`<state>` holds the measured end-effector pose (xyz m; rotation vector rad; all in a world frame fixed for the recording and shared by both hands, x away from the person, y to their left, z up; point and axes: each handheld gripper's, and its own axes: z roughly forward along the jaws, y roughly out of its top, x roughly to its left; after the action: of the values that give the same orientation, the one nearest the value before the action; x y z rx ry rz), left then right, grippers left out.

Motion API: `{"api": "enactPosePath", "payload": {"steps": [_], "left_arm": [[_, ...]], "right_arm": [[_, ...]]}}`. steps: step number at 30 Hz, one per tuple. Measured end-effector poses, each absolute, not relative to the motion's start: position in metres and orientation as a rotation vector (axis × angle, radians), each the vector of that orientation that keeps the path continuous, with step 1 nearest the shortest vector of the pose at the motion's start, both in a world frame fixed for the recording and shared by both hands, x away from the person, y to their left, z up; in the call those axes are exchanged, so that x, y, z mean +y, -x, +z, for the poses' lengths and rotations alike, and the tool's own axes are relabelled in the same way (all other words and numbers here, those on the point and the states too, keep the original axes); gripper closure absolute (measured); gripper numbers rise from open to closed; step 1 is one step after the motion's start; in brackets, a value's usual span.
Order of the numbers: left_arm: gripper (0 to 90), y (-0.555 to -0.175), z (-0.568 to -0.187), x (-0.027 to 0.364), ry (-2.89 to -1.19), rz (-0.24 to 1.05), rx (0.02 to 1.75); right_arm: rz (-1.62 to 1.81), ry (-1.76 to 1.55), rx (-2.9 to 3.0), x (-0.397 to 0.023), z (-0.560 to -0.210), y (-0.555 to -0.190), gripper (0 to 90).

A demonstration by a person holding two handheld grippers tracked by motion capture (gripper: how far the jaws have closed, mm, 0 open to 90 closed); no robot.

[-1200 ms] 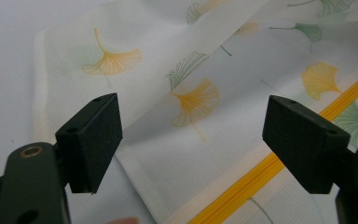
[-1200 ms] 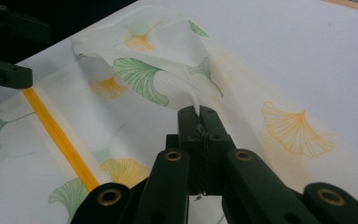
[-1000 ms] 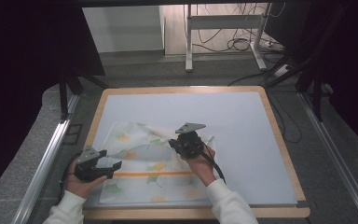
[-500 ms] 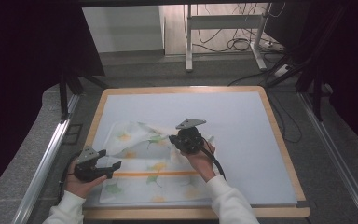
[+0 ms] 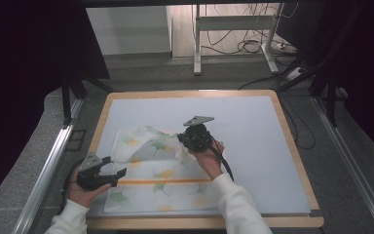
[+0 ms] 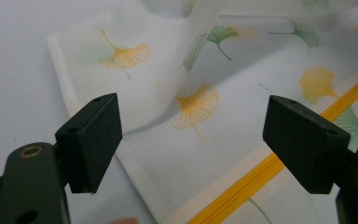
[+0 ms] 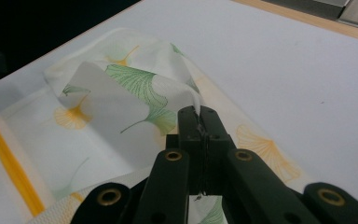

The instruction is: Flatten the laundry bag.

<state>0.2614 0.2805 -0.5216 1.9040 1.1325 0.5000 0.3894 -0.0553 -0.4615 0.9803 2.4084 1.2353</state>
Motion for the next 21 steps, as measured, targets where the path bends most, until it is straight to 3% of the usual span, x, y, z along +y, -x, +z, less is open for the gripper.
{"api": "enactPosePath", "payload": {"steps": [21], "left_arm": [[19.4,-0.261,-0.522,0.279,-1.906,0.488,1.124]], "right_arm": [[1.188,-1.127,2.348,-0.067,-0.458,-0.428,88.8]]}}
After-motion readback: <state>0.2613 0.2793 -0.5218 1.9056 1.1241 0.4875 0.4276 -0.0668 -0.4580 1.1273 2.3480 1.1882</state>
